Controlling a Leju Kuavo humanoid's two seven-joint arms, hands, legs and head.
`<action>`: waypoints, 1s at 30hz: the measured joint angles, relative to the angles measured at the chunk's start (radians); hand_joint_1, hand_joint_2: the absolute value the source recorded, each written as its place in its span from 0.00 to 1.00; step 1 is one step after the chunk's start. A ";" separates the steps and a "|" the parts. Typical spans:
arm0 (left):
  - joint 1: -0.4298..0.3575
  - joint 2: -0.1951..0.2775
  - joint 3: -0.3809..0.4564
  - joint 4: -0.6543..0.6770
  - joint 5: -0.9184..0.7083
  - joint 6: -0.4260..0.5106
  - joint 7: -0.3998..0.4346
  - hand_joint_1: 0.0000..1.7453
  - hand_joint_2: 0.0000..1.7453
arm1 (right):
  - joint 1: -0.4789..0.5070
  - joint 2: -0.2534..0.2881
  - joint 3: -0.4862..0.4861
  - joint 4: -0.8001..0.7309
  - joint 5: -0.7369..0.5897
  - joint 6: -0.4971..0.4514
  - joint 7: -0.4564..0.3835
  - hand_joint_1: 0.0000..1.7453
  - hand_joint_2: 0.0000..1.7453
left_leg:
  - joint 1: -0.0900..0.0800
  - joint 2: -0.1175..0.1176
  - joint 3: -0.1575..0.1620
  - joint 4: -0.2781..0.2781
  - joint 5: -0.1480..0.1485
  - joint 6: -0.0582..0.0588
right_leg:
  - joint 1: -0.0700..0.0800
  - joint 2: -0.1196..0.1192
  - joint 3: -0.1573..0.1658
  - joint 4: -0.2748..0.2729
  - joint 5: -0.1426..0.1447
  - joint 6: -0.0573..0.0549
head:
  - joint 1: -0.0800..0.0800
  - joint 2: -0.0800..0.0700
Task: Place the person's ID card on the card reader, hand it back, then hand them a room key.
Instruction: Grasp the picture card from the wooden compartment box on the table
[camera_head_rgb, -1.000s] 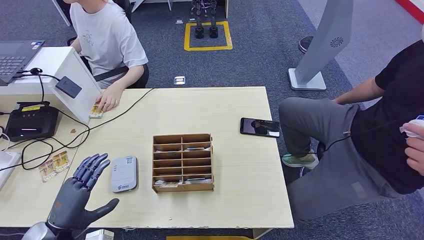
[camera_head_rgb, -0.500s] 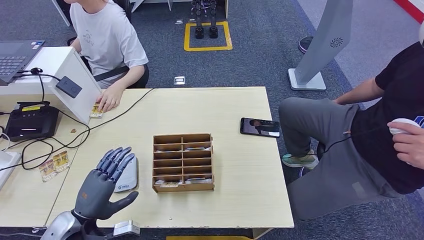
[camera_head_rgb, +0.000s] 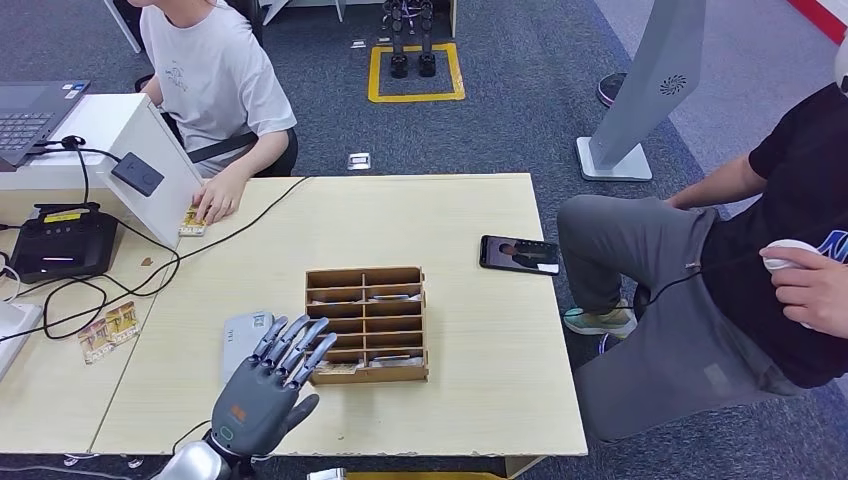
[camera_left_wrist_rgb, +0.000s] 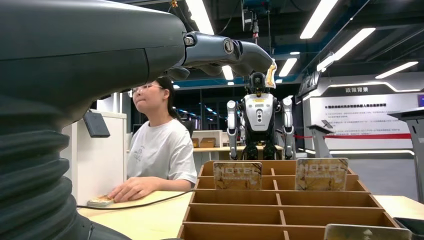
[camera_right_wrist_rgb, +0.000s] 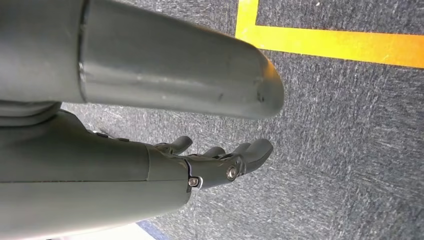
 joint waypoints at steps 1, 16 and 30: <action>-0.001 -0.001 -0.003 0.003 -0.001 0.000 0.000 0.00 1.00 | 0.000 0.000 -0.001 0.000 0.000 0.000 0.000 0.00 0.00 | 0.000 0.000 0.000 0.000 0.000 0.000 | 0.000 0.000 0.000 0.000 0.000 0.000 | 0.000 0.000; -0.016 -0.013 -0.035 0.028 -0.053 0.002 0.043 0.00 1.00 | 0.000 0.000 -0.010 -0.003 0.006 -0.002 0.000 0.00 0.00 | 0.000 0.000 0.000 0.000 0.000 0.000 | 0.000 0.000 0.000 0.000 0.000 0.000 | 0.000 0.000; -0.061 -0.050 -0.101 0.125 -0.150 0.010 0.207 0.00 1.00 | 0.000 0.014 -0.048 -0.006 0.039 -0.013 0.000 0.00 0.00 | 0.000 0.000 0.000 0.000 0.000 0.000 | 0.000 -0.001 0.000 0.000 0.000 0.000 | 0.000 0.000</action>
